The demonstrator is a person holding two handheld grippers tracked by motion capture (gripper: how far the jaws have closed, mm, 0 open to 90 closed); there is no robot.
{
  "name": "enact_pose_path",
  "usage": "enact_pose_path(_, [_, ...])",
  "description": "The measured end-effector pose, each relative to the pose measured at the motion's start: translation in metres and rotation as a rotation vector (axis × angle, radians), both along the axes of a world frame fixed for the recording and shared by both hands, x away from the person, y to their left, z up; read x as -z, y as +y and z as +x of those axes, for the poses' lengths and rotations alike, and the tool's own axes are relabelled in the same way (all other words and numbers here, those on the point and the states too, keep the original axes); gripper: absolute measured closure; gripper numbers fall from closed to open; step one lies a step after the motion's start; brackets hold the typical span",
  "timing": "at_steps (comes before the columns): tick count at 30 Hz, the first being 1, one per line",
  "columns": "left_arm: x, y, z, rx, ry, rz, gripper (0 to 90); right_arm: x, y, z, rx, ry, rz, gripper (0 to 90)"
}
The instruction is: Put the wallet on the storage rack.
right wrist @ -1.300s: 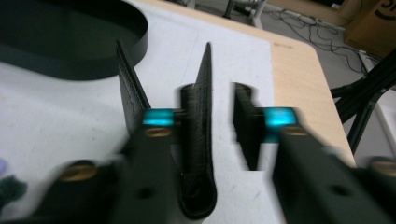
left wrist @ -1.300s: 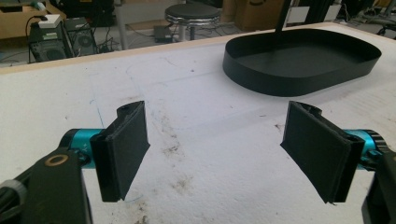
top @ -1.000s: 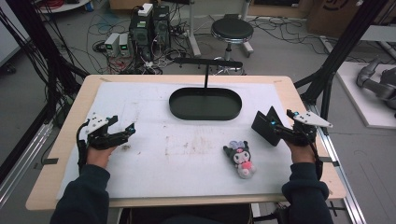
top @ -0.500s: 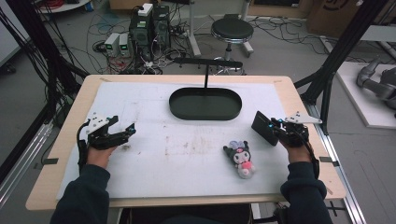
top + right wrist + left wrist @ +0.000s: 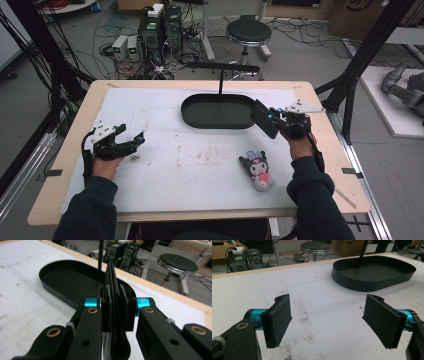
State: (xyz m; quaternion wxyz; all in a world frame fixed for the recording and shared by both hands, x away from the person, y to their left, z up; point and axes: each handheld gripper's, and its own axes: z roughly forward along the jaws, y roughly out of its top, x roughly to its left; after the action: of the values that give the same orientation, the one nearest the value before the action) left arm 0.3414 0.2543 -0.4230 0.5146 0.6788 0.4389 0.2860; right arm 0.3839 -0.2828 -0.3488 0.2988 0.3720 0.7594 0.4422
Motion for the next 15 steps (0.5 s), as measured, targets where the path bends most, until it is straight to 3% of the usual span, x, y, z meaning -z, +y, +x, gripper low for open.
enact_pose_path(9, [0.0,0.001,0.001,0.001,0.0,-0.005,22.1,-0.012,0.052,0.038,-0.063,-0.016,-0.002,81.8])
enact_pose_path(15, [0.0,0.001,0.001,0.002,0.0,-0.012,22.2,-0.004,0.087,0.062,-0.099,0.002,-0.033,81.7])
